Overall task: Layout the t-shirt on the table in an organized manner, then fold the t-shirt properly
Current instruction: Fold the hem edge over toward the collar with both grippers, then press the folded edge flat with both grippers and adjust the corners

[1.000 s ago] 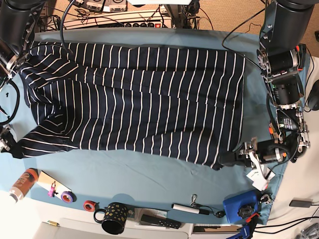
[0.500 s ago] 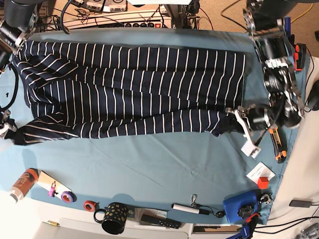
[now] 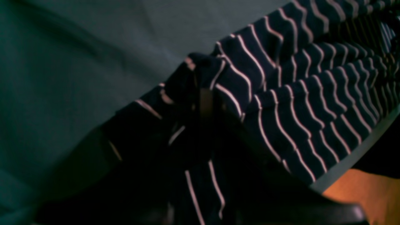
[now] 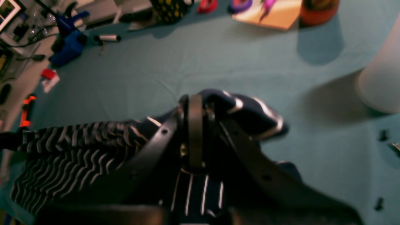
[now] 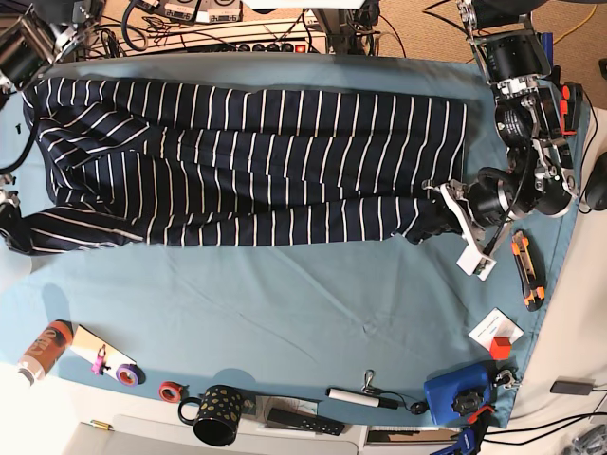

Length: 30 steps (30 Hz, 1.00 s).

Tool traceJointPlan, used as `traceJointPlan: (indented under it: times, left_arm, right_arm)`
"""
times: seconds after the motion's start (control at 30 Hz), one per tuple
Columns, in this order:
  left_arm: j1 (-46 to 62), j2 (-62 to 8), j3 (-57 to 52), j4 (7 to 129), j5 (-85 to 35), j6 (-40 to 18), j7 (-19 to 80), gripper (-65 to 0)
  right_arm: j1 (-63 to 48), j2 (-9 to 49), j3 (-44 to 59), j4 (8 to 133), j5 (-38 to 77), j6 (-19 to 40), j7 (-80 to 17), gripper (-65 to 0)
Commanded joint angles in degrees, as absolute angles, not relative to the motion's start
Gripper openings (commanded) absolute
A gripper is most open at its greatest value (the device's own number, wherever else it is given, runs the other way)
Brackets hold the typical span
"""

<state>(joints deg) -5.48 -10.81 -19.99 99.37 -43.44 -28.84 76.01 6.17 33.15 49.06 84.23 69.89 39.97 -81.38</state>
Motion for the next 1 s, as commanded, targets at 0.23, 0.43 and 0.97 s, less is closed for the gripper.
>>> traceJointPlan:
  times: [0.23,0.43,0.97]
  left_arm:
    - [-2.7,-11.1,-23.4,105.4,-44.2,-28.9,74.9,-65.0]
    - [0.5,-11.1,-23.5,105.6,-46.7,-29.4,75.0,-65.0]
    - [2.9,-11.4,-23.6,106.3,-44.4,-30.0,75.1,-65.0]
  right_arm:
    - [0.2,34.8,51.1,88.0,71.1,40.0,-80.0,-65.0]
    - [-2.6,34.8,53.1,88.1,71.1,40.0,-80.0,-65.0]
    - [-9.3,34.8,59.5,88.1,70.9,40.0,-80.0,-65.0]
